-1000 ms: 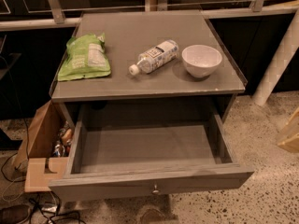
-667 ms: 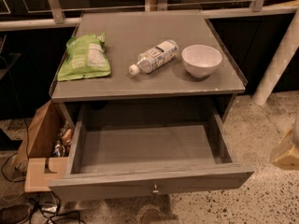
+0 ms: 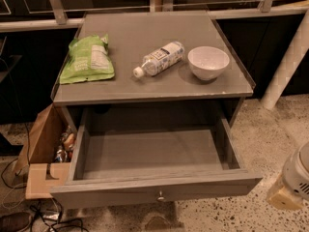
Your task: Close top drawer
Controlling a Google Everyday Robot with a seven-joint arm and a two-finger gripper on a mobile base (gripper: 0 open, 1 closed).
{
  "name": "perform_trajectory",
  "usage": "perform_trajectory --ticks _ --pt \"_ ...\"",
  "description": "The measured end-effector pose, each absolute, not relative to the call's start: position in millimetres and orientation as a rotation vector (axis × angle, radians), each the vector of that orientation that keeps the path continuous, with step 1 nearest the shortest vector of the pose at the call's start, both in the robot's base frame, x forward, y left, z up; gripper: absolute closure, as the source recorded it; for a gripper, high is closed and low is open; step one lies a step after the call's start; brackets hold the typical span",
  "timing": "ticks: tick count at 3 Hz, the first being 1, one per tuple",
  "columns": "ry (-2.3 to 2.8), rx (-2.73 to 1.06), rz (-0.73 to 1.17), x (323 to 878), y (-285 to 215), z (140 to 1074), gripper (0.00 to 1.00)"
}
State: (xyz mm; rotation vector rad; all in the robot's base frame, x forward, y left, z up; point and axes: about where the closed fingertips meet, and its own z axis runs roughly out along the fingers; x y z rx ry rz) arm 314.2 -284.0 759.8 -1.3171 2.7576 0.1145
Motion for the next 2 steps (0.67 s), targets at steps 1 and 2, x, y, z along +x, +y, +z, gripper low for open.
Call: perform_trajectory --ticks 1,2 --pt "2.762 -1.317 0.118 312.8 -283.9 757.4 1.00" --pt "2.792 -1.276 0.187 304.1 -279.3 737.4 1.00"
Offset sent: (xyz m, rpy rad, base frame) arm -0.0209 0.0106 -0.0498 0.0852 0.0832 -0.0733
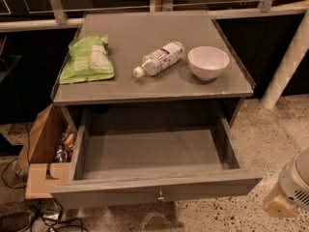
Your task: Close top drawer
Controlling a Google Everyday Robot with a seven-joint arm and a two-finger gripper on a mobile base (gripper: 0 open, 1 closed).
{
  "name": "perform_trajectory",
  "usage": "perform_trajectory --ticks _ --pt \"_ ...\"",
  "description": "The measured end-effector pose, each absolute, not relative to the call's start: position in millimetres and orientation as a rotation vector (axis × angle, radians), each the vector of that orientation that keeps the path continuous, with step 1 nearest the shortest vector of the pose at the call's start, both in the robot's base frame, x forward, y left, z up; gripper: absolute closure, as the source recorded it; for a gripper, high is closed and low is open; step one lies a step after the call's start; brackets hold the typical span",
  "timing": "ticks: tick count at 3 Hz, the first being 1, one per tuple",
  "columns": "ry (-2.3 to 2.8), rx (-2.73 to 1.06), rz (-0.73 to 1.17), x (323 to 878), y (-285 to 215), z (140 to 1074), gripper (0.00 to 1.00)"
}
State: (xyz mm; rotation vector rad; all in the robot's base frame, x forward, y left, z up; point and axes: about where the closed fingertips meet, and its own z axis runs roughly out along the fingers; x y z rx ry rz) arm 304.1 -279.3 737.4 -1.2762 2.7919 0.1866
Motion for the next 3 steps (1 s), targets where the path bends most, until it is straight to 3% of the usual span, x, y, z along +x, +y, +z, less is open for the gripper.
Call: perform_trajectory --ticks 3 --pt "2.850 -1.128 0.280 322.6 -254.2 668.4 1.00"
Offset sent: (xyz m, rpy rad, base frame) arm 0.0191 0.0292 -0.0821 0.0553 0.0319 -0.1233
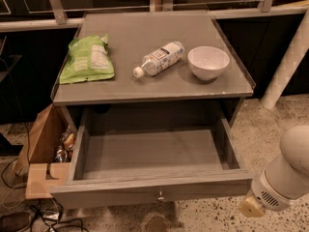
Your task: Close top drawer
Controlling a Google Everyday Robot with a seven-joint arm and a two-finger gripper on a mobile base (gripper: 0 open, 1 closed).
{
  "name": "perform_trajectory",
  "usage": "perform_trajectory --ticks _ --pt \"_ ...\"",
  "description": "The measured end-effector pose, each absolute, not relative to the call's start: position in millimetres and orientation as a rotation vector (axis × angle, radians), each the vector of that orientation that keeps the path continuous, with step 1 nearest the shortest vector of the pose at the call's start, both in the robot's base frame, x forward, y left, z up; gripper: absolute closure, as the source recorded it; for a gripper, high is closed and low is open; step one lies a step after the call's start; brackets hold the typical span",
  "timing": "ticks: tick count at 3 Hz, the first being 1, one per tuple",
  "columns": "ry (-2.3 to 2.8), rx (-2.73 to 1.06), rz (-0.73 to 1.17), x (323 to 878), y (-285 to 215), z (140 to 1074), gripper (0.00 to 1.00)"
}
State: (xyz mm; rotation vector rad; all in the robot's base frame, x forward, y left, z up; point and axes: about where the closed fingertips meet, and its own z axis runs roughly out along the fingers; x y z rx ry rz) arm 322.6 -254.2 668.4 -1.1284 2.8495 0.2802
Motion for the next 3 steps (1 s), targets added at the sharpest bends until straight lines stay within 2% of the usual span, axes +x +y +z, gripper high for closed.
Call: perform_trajectory --ticks 1,2,3 --pt "2.811 -1.097 0.357 335.5 -245.7 669.7 1.00" --pt "2.792 -1.149 0.346 373.3 -219.7 654.0 1.00" --pt "2.792 -1.150 0.345 373.8 -219.2 654.1 1.00"
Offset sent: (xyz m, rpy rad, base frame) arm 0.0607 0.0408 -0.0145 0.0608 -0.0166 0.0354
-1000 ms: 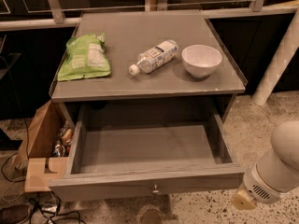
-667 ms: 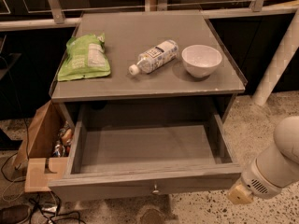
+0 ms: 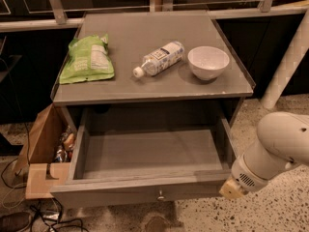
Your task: Close top drawer
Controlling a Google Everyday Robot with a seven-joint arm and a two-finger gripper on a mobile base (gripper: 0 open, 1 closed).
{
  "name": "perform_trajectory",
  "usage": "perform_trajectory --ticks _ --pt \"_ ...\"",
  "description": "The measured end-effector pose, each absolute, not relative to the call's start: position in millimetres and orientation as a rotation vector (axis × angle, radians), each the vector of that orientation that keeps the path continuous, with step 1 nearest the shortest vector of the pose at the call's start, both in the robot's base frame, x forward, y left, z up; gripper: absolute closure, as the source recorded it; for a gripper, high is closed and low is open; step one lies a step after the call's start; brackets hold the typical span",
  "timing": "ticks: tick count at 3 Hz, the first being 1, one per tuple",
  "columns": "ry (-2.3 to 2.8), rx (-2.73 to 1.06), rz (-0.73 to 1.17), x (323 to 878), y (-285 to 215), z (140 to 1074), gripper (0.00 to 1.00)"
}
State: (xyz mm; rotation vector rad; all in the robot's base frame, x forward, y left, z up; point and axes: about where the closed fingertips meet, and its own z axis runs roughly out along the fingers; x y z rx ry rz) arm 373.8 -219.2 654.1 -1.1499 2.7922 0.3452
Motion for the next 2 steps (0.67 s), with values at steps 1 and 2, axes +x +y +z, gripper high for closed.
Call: perform_trajectory --ticks 1,2 --pt "2.775 -1.120 0.327 383.7 -218.7 665.9 1.00" --pt "2.709 -1.090 0.306 408.6 -206.5 697.4 1.00"
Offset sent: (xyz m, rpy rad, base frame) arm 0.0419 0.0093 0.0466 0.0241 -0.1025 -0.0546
